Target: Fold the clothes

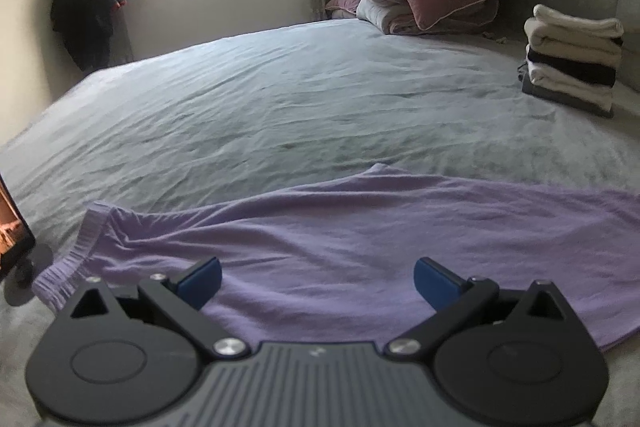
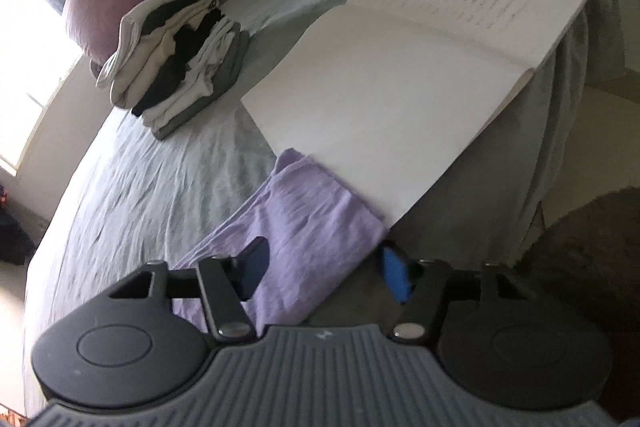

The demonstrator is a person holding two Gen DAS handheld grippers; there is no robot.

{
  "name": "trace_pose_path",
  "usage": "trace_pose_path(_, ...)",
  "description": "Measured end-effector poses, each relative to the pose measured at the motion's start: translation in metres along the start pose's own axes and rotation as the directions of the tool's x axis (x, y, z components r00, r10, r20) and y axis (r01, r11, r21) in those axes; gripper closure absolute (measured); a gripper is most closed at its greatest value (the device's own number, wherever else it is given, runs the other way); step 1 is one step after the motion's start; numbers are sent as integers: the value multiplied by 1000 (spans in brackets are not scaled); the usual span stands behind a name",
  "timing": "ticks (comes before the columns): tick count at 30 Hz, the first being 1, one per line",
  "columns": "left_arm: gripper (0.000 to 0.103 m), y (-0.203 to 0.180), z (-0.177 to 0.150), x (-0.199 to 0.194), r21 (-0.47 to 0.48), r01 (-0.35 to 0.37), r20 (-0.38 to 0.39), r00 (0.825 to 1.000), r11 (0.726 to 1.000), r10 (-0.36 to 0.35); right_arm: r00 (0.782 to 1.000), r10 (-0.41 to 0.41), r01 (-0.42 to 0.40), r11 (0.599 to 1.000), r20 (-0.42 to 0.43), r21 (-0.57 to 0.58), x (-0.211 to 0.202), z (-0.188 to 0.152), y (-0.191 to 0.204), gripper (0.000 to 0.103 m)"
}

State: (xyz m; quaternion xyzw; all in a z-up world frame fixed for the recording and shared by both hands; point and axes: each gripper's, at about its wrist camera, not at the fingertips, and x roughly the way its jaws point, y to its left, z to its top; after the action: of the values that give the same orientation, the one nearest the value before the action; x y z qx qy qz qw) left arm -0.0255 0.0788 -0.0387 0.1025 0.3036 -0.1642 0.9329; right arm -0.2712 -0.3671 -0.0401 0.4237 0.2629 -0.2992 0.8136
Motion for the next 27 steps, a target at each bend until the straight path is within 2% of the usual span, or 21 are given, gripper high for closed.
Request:
trace_pose_path(8, 0, 4, 2, -1, -33, 14, -3, 1000, 999, -14, 999, 26, -26, 1000, 29, 16, -6, -8, 1, 53)
trace_pose_path(11, 0, 4, 2, -1, -37, 16, -6, 1000, 999, -16, 999, 30, -30, 1000, 34, -7, -6, -9, 5, 53)
trace_pose_path(16, 0, 5, 2, -1, -42, 33, -14, 999, 999, -34, 998, 27, -28, 999, 52, 20, 2, -15, 4, 54)
trace_pose_path(18, 1, 5, 3, 0, -50, 64, -36, 997, 997, -66, 997, 11, -11, 1000, 78, -6, 2, -19, 7, 64)
trace_pose_path(19, 1, 6, 5, 1, -57, 93, -56, 994, 994, -96, 996, 3, -1, 1000, 89, -22, 1, -21, 8, 71)
trace_pose_path(20, 1, 8, 5, 1, -73, 126, -68, 989, 989, -131, 995, -5, 9, 999, 100, -39, 0, -22, 10, 86)
trace_pose_path(21, 1, 9, 6, 1, -93, 158, -76, 983, 983, -165, 994, -5, 10, 999, 108, -50, -1, -24, 10, 91)
trace_pose_path(24, 1, 15, 7, 0, -180, 250, -76, 961, 951, -266, 992, 14, -6, 998, 122, -67, -3, -25, 13, 94)
trace_pose_path(27, 1, 20, 7, 1, -286, 353, -61, 921, 891, -385, 989, 35, -17, 992, 145, -127, -5, -28, 25, 96)
